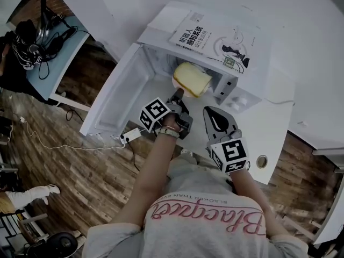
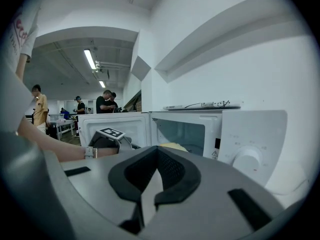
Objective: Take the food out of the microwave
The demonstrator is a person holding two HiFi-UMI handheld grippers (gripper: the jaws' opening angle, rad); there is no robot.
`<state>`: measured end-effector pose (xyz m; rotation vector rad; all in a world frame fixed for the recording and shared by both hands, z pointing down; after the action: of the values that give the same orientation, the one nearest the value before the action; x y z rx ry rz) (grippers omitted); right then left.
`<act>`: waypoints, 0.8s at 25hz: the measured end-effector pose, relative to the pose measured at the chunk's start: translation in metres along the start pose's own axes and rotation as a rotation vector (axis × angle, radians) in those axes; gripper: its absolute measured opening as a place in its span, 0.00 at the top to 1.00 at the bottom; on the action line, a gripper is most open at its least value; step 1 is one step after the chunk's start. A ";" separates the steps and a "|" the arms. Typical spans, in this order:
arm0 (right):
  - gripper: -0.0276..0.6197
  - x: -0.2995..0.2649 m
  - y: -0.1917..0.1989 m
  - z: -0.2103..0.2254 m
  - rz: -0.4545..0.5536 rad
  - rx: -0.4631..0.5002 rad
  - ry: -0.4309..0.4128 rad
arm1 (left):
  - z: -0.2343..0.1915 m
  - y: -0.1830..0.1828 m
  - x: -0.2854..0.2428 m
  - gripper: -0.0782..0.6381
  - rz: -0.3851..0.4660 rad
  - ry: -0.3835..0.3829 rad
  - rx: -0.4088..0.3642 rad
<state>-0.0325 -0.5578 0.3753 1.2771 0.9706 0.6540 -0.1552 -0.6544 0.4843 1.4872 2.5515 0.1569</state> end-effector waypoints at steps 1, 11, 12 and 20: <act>0.94 0.004 -0.001 -0.001 0.002 0.004 -0.001 | 0.002 0.002 0.005 0.87 0.009 0.002 0.005; 0.94 0.035 -0.018 -0.008 0.052 0.012 -0.006 | 0.027 0.015 0.053 0.87 0.091 0.041 0.062; 0.94 0.037 -0.019 -0.010 0.056 0.014 -0.008 | 0.030 0.016 0.057 0.87 0.098 0.046 0.065; 0.94 0.051 -0.030 -0.017 0.092 0.038 -0.009 | 0.063 0.026 0.090 0.87 0.136 0.091 0.087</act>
<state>-0.0263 -0.5124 0.3342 1.3631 0.9250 0.7029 -0.1631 -0.5638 0.4177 1.7255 2.5563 0.1358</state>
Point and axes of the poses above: the fingertips, and each gripper's own axes: x backward along the fingers, z to its right, y out of its underside, the point moved 3 cm from there along x, backward along the fingers, and after that the axes turned 7 degrees about y, right-handed, at the moved point
